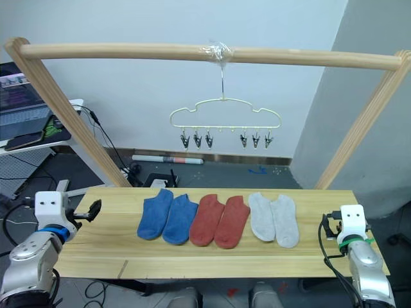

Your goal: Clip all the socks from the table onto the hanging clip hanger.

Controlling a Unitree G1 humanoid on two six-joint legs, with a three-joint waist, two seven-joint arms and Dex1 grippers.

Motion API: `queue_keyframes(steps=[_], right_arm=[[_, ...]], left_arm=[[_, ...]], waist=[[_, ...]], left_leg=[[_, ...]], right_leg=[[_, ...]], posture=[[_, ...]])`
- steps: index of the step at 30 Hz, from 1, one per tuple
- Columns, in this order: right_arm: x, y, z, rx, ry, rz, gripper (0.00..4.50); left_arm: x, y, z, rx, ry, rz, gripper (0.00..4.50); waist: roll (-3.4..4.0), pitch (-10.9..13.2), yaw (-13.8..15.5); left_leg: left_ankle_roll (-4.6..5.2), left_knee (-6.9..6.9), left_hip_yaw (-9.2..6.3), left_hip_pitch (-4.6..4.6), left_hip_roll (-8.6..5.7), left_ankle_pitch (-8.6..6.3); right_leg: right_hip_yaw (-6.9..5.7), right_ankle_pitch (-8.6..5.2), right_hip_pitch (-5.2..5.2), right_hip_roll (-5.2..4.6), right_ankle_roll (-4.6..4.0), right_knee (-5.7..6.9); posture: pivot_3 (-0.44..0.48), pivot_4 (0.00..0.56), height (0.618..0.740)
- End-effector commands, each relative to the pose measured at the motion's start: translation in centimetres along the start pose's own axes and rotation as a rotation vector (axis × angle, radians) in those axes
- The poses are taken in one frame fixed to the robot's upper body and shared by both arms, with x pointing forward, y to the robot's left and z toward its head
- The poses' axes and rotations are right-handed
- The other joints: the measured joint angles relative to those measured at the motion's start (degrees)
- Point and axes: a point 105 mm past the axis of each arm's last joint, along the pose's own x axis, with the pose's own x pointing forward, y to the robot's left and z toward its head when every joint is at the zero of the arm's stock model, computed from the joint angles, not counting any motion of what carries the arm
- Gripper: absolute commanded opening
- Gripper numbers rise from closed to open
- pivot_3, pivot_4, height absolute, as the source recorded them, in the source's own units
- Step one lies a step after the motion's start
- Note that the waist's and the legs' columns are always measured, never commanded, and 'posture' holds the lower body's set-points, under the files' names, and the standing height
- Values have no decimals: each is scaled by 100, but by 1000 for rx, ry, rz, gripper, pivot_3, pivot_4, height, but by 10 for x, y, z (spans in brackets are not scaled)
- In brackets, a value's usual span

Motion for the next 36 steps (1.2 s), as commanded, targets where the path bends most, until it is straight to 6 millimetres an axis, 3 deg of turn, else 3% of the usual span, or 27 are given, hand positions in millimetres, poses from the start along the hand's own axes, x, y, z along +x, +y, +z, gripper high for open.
queue_keyframes(steps=[1,6,7,12,15,18,20,23,26,36], right_arm=[[1,6,49,-81,-158,58,4500],[-1,25,83,-124,-250,162,4500],[-2,32,95,-123,-283,202,4500],[-11,69,136,-165,-396,423,4500],[-14,83,145,-219,-422,501,4500],[-18,97,163,-211,-462,571,4500],[-21,101,169,-215,-475,595,4500],[-39,135,196,-214,-579,774,4500],[-53,151,210,-189,-640,887,4500],[-65,166,228,-189,-692,988,4500]], left_arm=[[-9,-20,47,16,-122,-62,4477],[-16,-54,72,27,-179,-134,4477],[-15,-68,82,19,-214,-158,4477],[-6,-132,113,11,-317,-297,3353],[-1,-150,118,-13,-326,-325,2431],[3,-168,122,-24,-348,-350,2431],[4,-172,122,-30,-353,-353,2431],[18,-183,122,-71,-369,-317,2431],[29,-187,126,-88,-396,-276,2431],[52,-193,146,-114,-482,-227,2431]], waist=[[7,93,-6],[15,211,-29],[17,219,-32],[19,336,-15],[12,369,-47],[7,427,-128],[2,456,-150],[6,527,-186],[-3,580,-216],[-13,619,-221]], left_leg=[[0,-1,0,2,1,0],[1,-2,2,-18,1,-1],[1,-2,1,-39,0,-1],[1,37,-12,-73,-4,-1],[1,54,-13,-82,-6,-1],[2,54,-12,-85,-6,-2],[2,54,-14,-88,-6,-1],[2,57,-16,-88,-6,-1],[2,61,-18,-88,-6,-1],[1,59,-29,-102,-11,-2]], right_leg=[[0,0,-1,0,0,0],[3,-4,-19,2,5,1],[3,-4,-32,2,7,0],[0,3,-37,6,21,4],[2,10,-36,6,33,1],[3,10,-37,6,33,0],[3,11,-39,6,35,2],[3,14,-40,8,39,2],[3,17,-40,10,44,4],[-5,35,-44,8,76,-3]], posture=[[88,190,740],[77,208,740],[77,208,740],[58,226,740],[40,233,740],[25,241,740],[12,249,740],[-7,259,740],[-20,265,740],[-35,271,740]])
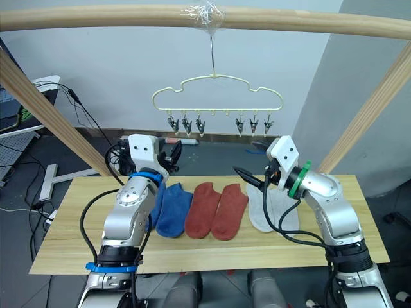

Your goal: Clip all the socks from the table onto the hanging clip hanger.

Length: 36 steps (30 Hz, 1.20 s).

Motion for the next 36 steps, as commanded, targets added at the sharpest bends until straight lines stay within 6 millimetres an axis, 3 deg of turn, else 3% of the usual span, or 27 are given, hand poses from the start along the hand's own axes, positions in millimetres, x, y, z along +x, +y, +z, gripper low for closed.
queue_keyframes(steps=[1,10,23,36], right_arm=[[4,10,15,-19,-49,51,4500],[7,12,25,-27,-62,58,4500],[4,11,34,-27,-71,46,4500],[2,6,36,-29,-66,23,4500]], left_arm=[[9,-5,20,19,-96,-8,2431],[24,-10,34,20,-161,-13,2431],[29,4,46,45,-188,25,2431],[7,7,33,52,-132,-27,2431]], waist=[[0,4,-7],[-2,20,-84],[-2,29,-99],[1,91,-120]], left_leg=[[0,-1,0,1,0,0],[0,-2,1,-2,0,0],[-1,-3,1,-2,0,0],[-1,-4,2,-3,1,0]], right_leg=[[0,0,0,0,0,1],[1,1,-3,0,2,0],[1,0,-5,0,4,-1],[2,-1,-10,0,4,1]], posture=[[-39,272,740],[-52,271,740],[-60,269,740],[-63,277,740]])
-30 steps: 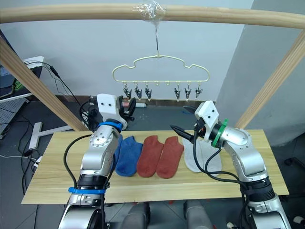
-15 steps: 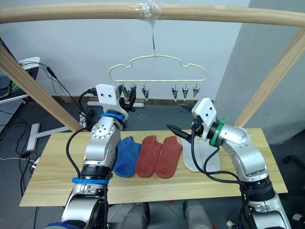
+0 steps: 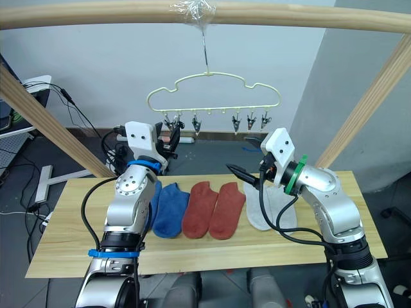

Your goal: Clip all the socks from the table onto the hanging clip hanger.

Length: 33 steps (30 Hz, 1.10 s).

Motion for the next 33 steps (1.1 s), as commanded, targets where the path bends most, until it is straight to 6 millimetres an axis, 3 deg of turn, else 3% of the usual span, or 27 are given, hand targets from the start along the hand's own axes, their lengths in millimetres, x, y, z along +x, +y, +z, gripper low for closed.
queue_keyframes(steps=[1,8,19,33], right_arm=[[-2,-1,19,-41,-54,-3,4500],[-1,-4,20,-45,-55,-6,4500],[0,-7,22,-50,-58,-10,4500],[0,-7,23,-57,-55,-6,4500]], left_arm=[[-2,3,10,8,-31,3,2431],[-2,0,12,-5,-35,-8,2431],[7,-1,35,-29,-93,-12,2431],[-2,4,24,-28,-58,22,2431]], waist=[[0,15,-2],[-2,48,-9],[-4,54,-12],[-4,62,-19]], left_leg=[[0,0,1,0,0,0],[0,-1,1,-1,0,0],[0,-1,0,-9,0,0],[-1,-2,0,-13,0,-1]], right_leg=[[1,0,0,0,0,0],[0,0,-1,0,1,-1],[0,0,-8,0,1,-2],[0,-1,-12,0,2,-3]], posture=[[-59,279,740],[-59,279,740],[-56,276,740],[-59,276,740]])
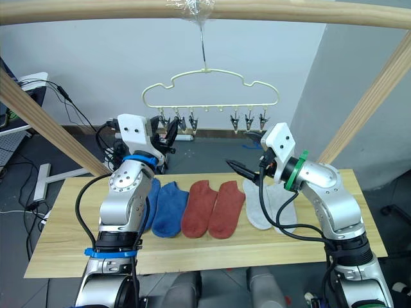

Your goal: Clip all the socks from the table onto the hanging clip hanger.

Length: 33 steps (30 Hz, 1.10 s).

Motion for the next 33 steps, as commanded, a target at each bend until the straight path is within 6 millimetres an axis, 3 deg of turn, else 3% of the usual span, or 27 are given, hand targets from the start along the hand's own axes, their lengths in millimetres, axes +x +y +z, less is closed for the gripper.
queue_keyframes(steps=[1,17,26,33], right_arm=[[-2,-3,15,-32,-40,-2,4500],[-3,-4,15,-34,-35,-4,4500],[-2,-5,16,-36,-35,-9,4500],[-3,-5,16,-37,-34,-13,4500]], left_arm=[[-1,5,10,11,-45,26,2431],[2,6,5,16,-39,22,2431],[20,5,17,33,-90,29,2431],[20,4,19,41,-105,39,2431]], waist=[[-1,3,-2],[-1,7,-3],[-4,10,0],[-4,10,2]], left_leg=[[0,0,0,0,0,0],[0,0,0,-3,0,0],[0,1,-1,-8,0,0],[-2,4,-2,-67,0,1]], right_leg=[[0,0,0,0,0,0],[0,0,-2,0,0,-2],[-2,0,-5,0,1,-3],[-1,3,-73,0,5,7]], posture=[[-59,276,740],[-63,278,740],[-63,278,740],[-73,280,740]])
